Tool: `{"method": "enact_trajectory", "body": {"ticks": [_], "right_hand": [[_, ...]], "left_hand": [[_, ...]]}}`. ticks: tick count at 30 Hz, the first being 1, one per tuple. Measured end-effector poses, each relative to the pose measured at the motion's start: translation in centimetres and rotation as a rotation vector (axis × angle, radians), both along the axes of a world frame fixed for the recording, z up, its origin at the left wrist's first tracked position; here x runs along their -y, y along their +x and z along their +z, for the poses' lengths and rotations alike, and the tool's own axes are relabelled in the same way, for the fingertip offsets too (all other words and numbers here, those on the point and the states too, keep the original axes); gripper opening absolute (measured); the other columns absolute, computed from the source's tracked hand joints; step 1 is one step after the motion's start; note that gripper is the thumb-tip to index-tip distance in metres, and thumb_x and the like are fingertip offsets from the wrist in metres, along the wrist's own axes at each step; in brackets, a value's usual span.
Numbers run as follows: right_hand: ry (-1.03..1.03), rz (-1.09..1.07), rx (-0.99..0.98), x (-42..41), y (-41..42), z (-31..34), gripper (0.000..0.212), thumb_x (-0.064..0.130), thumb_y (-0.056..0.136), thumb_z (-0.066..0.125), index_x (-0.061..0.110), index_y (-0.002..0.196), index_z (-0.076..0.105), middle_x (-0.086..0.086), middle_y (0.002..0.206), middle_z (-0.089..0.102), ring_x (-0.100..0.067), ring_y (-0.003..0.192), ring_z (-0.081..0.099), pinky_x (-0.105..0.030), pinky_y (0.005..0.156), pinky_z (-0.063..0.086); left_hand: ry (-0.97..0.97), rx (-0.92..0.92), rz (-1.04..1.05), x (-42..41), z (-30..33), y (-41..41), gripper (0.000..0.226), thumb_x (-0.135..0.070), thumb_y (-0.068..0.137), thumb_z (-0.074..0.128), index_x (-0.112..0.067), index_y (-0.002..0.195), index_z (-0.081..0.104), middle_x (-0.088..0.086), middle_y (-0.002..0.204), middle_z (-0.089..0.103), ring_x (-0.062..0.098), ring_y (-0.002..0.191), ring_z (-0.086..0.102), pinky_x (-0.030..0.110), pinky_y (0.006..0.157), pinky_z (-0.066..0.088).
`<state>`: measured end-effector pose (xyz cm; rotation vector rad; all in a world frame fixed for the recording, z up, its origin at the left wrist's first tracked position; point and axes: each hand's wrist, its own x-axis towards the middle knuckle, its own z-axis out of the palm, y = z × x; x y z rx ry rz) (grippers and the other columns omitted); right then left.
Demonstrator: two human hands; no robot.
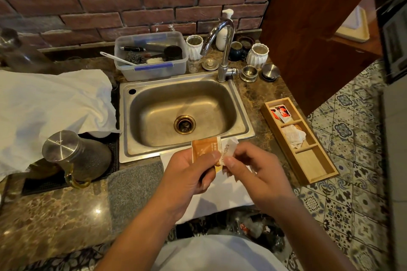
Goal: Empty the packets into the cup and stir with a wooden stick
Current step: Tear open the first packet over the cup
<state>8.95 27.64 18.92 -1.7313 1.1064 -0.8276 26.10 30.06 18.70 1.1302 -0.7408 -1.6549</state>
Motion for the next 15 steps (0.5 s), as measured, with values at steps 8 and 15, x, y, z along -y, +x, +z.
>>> {"method": "enact_trajectory", "body": {"ticks": [8, 15], "right_hand": [[0.106, 0.08, 0.058, 0.25, -0.34, 0.62, 0.017, 0.041, 0.093, 0.06, 0.026, 0.097, 0.068, 0.007, 0.088, 0.07, -0.017, 0.082, 0.066, -0.031, 0.07, 0.053], [-0.041, 0.12, -0.025, 0.48, -0.21, 0.81, 0.008, 0.033, 0.097, 0.06, 0.027, 0.094, 0.064, 0.014, 0.088, 0.065, -0.017, 0.083, 0.063, -0.027, 0.07, 0.051]], "left_hand": [[-0.052, 0.047, -0.064, -0.17, -0.09, 0.45, 0.024, -0.031, 0.084, 0.067, -0.012, 0.069, 0.067, 0.005, 0.045, 0.045, 0.008, 0.038, 0.035, 0.014, 0.042, 0.031], [0.001, -0.158, -0.071, -0.42, -0.44, 0.18, 0.022, -0.023, 0.087, 0.065, -0.01, 0.069, 0.063, -0.001, 0.041, 0.04, 0.008, 0.035, 0.027, 0.019, 0.039, 0.026]]}}
